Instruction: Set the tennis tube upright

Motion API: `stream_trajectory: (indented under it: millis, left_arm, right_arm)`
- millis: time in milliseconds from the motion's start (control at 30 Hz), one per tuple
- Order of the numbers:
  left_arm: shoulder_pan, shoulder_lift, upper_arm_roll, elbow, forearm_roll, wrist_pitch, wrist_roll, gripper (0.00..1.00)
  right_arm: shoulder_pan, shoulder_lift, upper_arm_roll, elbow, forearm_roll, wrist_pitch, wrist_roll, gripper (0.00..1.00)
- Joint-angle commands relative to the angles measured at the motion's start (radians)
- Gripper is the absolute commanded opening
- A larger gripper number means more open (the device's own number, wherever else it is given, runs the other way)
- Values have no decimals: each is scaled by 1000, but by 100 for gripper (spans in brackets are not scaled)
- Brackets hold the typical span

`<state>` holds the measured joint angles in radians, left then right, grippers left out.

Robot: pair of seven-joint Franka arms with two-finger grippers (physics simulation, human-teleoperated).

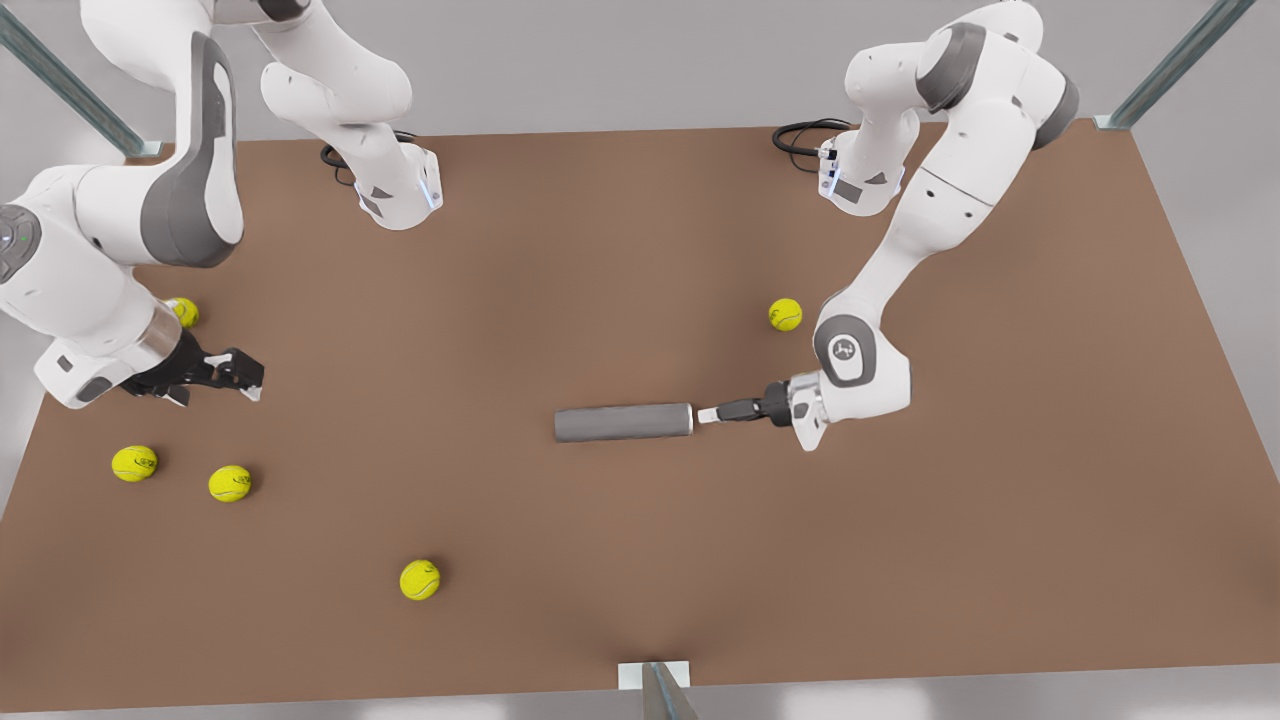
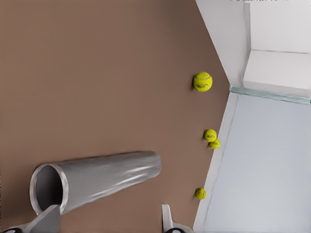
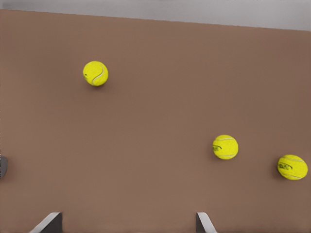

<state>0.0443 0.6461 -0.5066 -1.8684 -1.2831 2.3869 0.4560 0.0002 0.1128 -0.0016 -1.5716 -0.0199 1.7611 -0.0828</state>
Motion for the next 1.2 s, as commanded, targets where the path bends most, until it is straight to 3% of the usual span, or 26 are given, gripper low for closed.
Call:
stream_trajectory:
  millis: [0, 533, 1167]
  left_arm:
    - [0, 4, 0, 3, -27, 0, 4, 99]
    - [-4, 133, 0, 15, -151, -3, 297, 99]
    - [-67, 194, 0, 44, -332, 0, 429, 99]
  right_arm:
    - [4, 1, 0, 1, 0, -2, 0, 100]
    - [-5, -7, 20, -8, 2, -46, -6, 100]
    - [4, -13, 22, -10, 2, -58, -5, 100]
